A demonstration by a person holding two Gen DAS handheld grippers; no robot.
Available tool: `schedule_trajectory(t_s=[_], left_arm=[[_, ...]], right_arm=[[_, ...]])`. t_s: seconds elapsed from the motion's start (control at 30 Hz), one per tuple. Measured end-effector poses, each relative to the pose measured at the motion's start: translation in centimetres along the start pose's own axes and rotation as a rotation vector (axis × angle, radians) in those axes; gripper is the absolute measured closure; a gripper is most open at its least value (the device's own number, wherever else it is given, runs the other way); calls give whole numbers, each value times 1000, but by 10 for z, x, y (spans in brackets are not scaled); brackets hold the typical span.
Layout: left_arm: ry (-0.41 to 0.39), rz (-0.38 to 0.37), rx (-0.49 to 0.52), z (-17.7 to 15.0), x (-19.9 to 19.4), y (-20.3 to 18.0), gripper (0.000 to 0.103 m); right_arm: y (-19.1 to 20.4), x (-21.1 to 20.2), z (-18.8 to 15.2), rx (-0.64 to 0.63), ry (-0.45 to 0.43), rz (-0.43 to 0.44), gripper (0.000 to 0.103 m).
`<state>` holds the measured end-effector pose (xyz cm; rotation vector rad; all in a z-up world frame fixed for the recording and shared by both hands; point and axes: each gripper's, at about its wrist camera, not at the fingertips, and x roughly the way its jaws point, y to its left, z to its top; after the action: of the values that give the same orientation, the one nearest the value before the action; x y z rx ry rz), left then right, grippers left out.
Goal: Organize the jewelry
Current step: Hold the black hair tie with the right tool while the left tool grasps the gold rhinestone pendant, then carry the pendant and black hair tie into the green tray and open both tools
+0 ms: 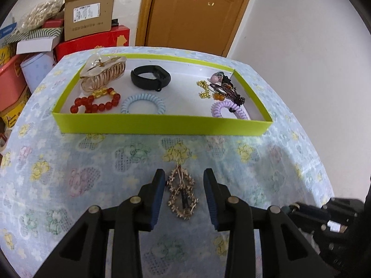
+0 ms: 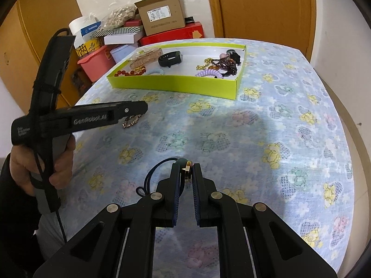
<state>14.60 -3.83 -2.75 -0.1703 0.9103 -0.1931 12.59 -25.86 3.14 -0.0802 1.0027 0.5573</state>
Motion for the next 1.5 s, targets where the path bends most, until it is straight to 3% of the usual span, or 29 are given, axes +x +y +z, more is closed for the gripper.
schedule_trajectory(t_s=[0.37, 0.53, 1.07, 1.5], left_arm=[[-23, 56, 20, -5, -4, 3, 68], [-24, 56, 20, -2, 0, 1, 80], [-42, 63, 60, 3, 1, -2, 81], [-78, 31, 67, 2, -31, -7, 81]], right_arm=[[2, 1, -3, -6, 5, 12, 93], [2, 1, -4, -6, 6, 12, 93], [3, 2, -5, -9, 10, 12, 93], [-1, -12, 5, -12, -32, -5, 93]])
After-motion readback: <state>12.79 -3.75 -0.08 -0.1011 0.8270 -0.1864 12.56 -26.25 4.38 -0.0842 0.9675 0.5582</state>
